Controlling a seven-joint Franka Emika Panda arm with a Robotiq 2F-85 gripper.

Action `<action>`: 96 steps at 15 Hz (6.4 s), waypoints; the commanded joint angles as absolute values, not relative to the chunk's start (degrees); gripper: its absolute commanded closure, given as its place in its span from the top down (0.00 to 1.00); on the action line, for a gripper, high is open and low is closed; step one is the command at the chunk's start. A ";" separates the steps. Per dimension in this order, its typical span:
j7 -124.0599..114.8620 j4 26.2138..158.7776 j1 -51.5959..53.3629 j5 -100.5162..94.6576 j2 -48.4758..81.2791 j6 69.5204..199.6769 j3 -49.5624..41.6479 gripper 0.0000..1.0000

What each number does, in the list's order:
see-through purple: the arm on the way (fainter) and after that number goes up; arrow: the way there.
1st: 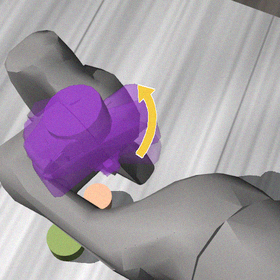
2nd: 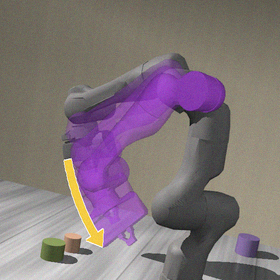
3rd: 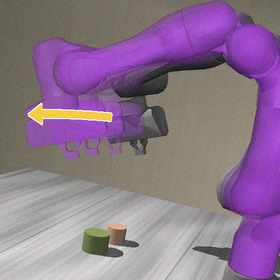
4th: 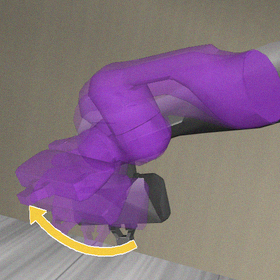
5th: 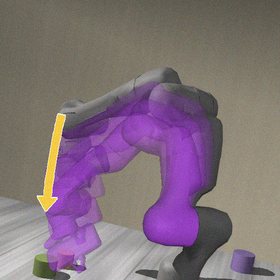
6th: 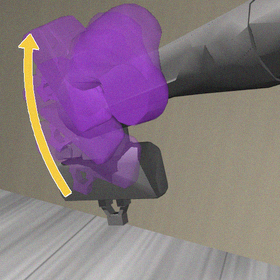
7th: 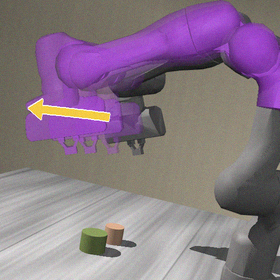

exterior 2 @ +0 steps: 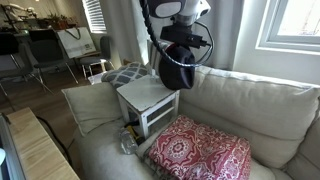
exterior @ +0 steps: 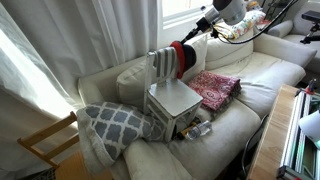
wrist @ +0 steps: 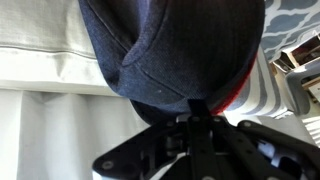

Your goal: Pick up the black and red hats and hang them on the back of the chair on the right side, pick up the black hat and put it on the chair

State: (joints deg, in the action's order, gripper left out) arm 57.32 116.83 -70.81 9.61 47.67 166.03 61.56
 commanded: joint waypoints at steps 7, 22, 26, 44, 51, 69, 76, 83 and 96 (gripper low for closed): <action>54.62 115.45 -72.12 8.70 49.14 164.55 62.14 0.47; 47.98 114.69 -72.30 8.89 52.05 163.55 63.61 0.37; 47.15 114.69 -72.40 8.79 52.53 163.27 63.85 0.14; 45.05 114.57 -74.33 8.47 51.96 162.80 64.84 0.01; 44.93 114.09 -75.30 7.85 50.67 162.38 64.23 0.01; 47.71 113.89 -78.42 3.92 43.00 156.88 59.53 0.01; 49.08 114.89 -79.32 5.20 37.82 158.72 56.97 0.01; 53.45 119.34 -84.92 8.08 30.22 151.28 59.58 0.01; 75.87 123.01 -78.66 27.07 9.84 121.45 49.79 0.04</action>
State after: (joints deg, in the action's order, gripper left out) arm 73.68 123.45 -86.42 24.08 12.00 122.56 58.14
